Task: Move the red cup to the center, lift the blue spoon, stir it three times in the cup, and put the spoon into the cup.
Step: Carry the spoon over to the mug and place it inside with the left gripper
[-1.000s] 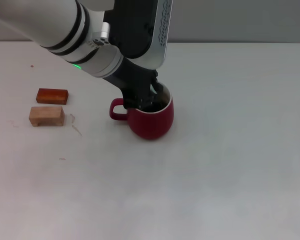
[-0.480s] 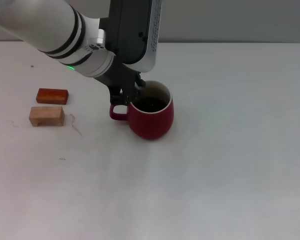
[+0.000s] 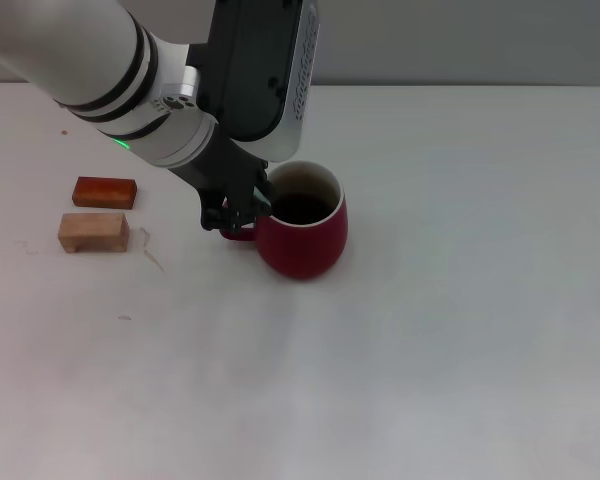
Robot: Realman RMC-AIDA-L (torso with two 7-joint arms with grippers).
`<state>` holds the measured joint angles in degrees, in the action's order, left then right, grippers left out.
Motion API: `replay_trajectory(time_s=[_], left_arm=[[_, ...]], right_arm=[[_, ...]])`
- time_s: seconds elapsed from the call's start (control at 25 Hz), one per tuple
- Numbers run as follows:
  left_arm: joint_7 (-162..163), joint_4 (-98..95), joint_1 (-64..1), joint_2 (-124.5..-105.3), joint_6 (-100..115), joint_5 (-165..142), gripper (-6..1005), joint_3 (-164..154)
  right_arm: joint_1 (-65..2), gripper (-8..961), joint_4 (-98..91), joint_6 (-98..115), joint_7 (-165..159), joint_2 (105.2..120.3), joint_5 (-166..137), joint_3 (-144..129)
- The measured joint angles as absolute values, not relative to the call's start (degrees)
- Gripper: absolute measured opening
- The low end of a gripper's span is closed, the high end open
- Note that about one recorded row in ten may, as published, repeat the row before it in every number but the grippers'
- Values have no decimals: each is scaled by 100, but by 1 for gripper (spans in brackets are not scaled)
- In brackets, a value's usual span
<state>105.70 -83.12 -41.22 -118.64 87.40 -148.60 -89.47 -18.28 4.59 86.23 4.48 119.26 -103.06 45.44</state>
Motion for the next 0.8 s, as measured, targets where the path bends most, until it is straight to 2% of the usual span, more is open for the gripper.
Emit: replay_trajectory(time_s=[0.32, 0.8], left_arm=[[10435, -8271, -4129, -11870, 8722, -14289, 138, -8953], [10400, -7894, -4053, -11877, 7510, -14255, 138, -9079]], right_arm=[[-1828, 683, 476, 8623, 448, 11926, -10309, 4544], [-1795, 684, 483, 8622, 448, 11926, -10310, 4544]])
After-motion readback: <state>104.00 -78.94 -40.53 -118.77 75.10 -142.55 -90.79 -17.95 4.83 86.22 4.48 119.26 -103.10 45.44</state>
